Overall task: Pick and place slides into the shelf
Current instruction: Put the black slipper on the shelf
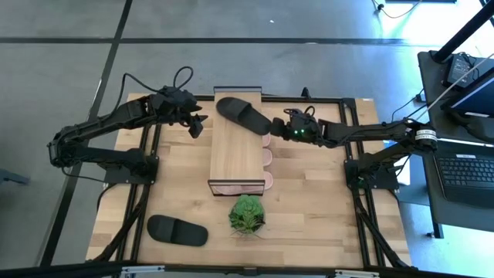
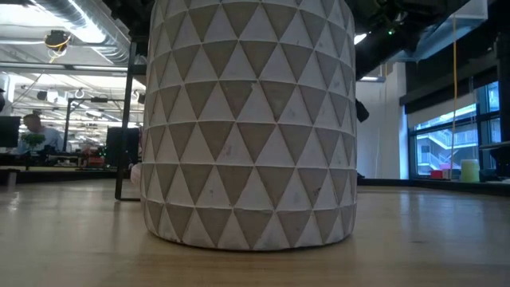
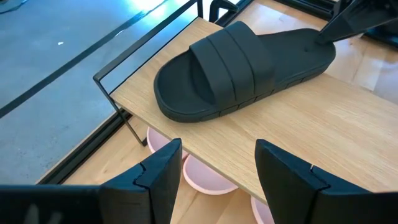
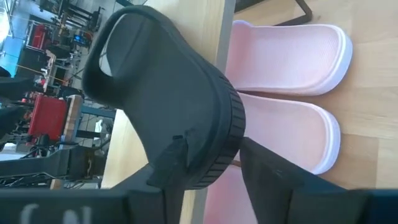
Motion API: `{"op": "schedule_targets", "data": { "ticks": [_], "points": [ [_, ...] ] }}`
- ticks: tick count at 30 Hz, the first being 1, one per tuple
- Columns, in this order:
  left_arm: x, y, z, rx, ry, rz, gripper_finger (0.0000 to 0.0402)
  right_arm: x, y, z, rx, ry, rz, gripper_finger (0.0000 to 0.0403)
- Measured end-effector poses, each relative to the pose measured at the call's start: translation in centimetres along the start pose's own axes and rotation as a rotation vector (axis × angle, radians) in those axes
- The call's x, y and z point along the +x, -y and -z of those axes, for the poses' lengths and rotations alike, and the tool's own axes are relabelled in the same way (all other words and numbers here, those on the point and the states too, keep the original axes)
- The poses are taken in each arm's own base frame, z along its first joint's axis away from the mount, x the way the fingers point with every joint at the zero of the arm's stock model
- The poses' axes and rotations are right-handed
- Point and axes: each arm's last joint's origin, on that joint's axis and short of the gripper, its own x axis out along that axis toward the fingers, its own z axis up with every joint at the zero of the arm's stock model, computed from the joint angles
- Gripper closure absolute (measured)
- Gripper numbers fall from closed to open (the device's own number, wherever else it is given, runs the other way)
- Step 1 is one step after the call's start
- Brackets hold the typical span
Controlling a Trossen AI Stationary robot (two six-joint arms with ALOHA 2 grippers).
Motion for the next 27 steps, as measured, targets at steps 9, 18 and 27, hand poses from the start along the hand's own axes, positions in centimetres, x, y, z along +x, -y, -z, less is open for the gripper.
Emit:
{"op": "schedule_targets", "data": {
  "ticks": [9, 18, 27],
  "points": [
    [0.0, 0.0, 0.0, 0.0, 0.0, 0.0, 0.0207, 0.0, 0.0, 0.0, -0.022, 0.0, 0.0, 0.0322],
    [0.0, 0.0, 0.0, 0.001, 0.0, -0.001, 0.0207, 0.0, -0.3, -0.1, -0.052, 0.013, -0.032, 0.0383],
    [0.0, 0.0, 0.0, 0.001, 0.0, -0.001, 0.0207, 0.1, -0.9, -1.3, -0.037, 0.07, -0.111, 0.0398]
  ]
}}
